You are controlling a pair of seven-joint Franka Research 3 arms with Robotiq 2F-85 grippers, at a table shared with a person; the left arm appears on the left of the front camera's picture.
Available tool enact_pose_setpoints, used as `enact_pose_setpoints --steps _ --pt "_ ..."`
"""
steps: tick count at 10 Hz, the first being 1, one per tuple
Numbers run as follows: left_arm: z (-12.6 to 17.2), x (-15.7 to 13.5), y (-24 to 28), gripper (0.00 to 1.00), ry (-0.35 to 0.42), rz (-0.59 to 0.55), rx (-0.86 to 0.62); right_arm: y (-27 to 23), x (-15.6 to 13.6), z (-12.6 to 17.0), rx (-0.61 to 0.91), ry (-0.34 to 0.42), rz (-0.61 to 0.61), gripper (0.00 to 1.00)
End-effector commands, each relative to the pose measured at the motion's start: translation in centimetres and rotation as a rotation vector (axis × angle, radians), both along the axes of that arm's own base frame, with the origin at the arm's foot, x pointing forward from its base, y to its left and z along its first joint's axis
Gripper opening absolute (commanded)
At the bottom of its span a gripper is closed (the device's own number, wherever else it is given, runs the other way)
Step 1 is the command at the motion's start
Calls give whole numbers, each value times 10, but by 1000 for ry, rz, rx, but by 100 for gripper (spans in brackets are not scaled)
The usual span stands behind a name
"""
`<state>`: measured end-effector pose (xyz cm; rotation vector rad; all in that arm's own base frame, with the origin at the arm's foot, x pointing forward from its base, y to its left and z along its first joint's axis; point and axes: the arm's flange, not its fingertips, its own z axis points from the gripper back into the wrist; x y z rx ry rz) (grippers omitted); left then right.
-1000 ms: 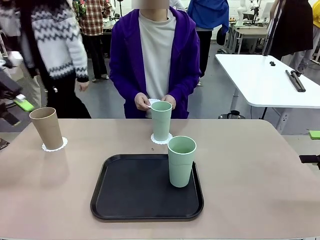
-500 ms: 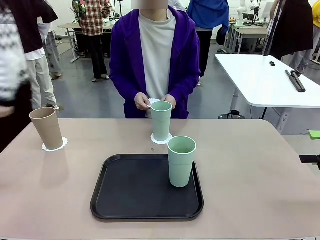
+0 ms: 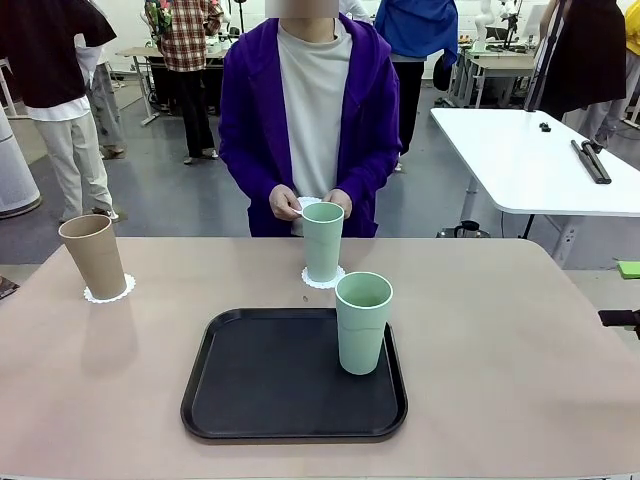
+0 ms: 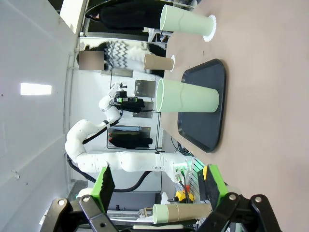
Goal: Place coasters on the table and set cups on them.
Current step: Take one Reusable plastic cup from the Flat Tray and place it on a coaster set by the human.
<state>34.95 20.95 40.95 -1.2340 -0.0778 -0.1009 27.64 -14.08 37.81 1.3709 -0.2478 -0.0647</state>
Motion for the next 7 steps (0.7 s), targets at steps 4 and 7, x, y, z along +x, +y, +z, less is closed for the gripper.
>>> enact_pose_setpoints --steps 4,7 --pt "-8 0 -7 100 -9 20 -86 0 0 1 12 -4 -1 100" --pt "-9 3 -17 100 32 21 -61 0 0 1 12 -4 -1 100"
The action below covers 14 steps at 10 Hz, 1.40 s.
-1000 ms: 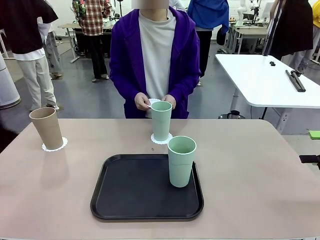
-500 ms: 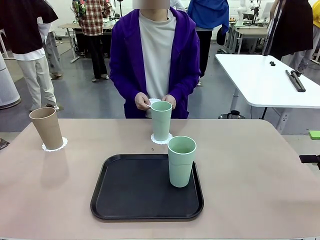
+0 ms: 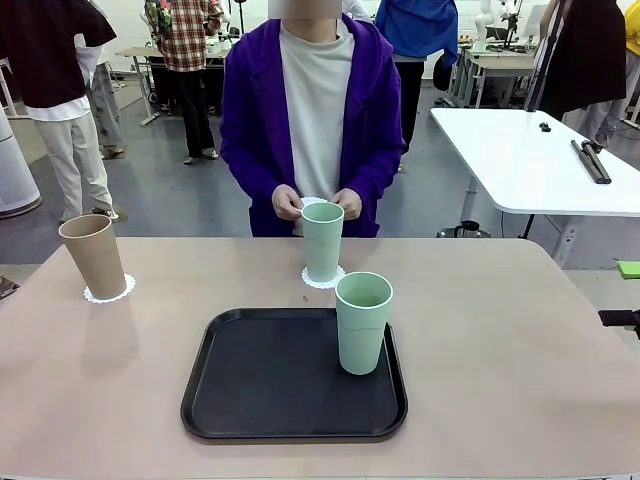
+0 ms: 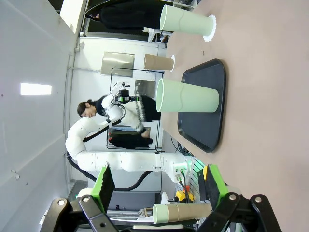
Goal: Place coasters on the table and set cups on them.
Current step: Take one Reusable plastic cup from the Flat Tray and place it on a coaster set by the human.
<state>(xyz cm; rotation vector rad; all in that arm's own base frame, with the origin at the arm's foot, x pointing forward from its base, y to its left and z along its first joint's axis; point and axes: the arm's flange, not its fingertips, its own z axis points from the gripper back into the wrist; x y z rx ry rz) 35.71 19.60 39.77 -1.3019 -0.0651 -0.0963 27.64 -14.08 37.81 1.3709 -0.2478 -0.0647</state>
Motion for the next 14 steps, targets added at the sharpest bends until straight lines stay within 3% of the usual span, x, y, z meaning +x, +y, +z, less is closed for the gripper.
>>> enact_pose_setpoints --steps 1,2,3,14 --pt "8 -4 -1 100 28 36 45 0 0 1 12 -4 -1 100" --pt "13 -6 -6 100 51 61 125 0 0 1 12 -4 -1 100" --pt "1 1 0 100 6 6 10 0 0 1 12 -4 -1 100" --pt "1 1 0 100 6 6 10 0 0 1 12 -4 -1 100"
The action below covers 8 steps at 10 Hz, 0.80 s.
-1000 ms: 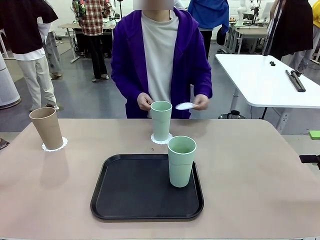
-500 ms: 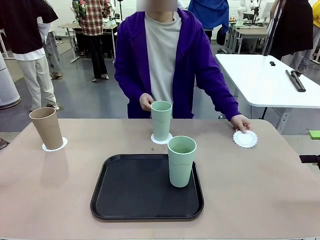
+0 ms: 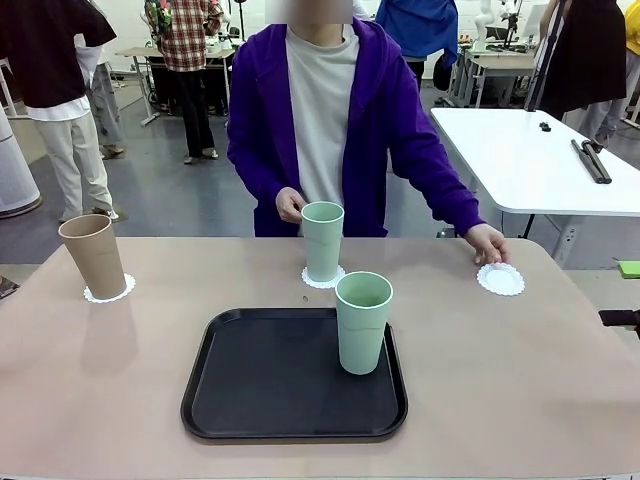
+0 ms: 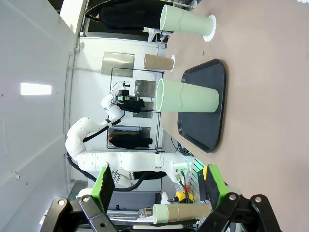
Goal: Place coasters on the table and set cups on them.
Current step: Take one Reusable plastic cup from the Flat Tray and place it on a coaster set by the human.
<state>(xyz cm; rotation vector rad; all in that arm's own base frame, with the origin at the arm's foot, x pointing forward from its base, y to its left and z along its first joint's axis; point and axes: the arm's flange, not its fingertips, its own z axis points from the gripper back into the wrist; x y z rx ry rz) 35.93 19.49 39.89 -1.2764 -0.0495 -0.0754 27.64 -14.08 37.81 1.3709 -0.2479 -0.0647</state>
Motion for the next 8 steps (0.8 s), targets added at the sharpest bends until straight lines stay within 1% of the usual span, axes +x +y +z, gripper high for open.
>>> enact_pose_setpoints --steps 1,8 --pt "0 -1 1 100 -16 -2 -16 0 0 1 12 -4 -1 100" --pt "0 -1 1 100 -16 -2 -16 0 0 1 12 -4 -1 100"
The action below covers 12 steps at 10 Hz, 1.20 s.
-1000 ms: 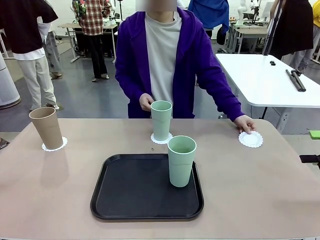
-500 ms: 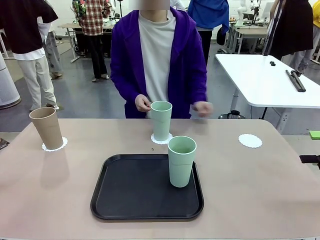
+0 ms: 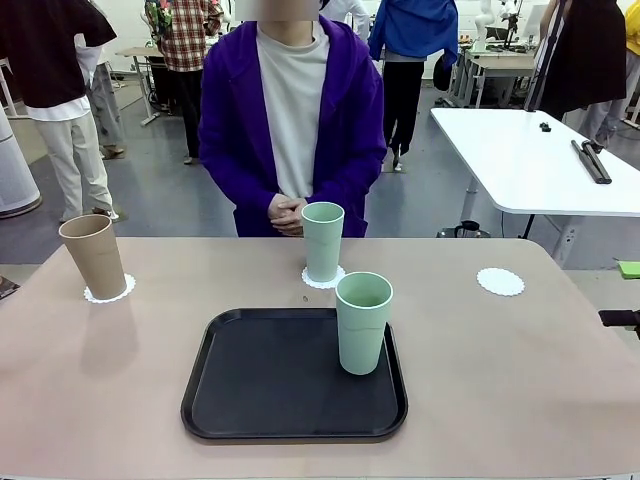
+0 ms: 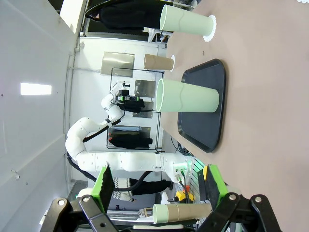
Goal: Place coasters on the table and set cups on them.
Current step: Take one Reusable plastic cup from the Flat Tray and place it on a coaster set by the human.
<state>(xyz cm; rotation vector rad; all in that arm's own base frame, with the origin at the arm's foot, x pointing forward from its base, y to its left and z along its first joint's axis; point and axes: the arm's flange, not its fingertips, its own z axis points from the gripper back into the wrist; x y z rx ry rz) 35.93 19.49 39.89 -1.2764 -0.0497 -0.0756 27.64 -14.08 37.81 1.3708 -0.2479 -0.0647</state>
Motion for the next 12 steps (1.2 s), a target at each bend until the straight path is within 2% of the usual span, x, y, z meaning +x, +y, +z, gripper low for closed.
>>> enact_pose_setpoints --steps 1,7,8,10,11,12 --pt "0 -1 1 100 -16 -2 -16 0 0 1 12 -4 -1 100" --pt "0 -1 1 100 -16 -2 -16 0 0 0 0 0 0 100" --pt "0 -1 1 100 -16 -2 -16 5 12 13 -51 -22 35 100" --pt "0 -1 1 100 -16 -2 -16 22 46 50 -259 -36 103 100" --pt "0 -1 1 100 -16 -2 -16 36 63 75 -415 -77 171 100" --pt "0 -1 1 100 -16 -2 -16 55 80 104 -599 -175 200 100"
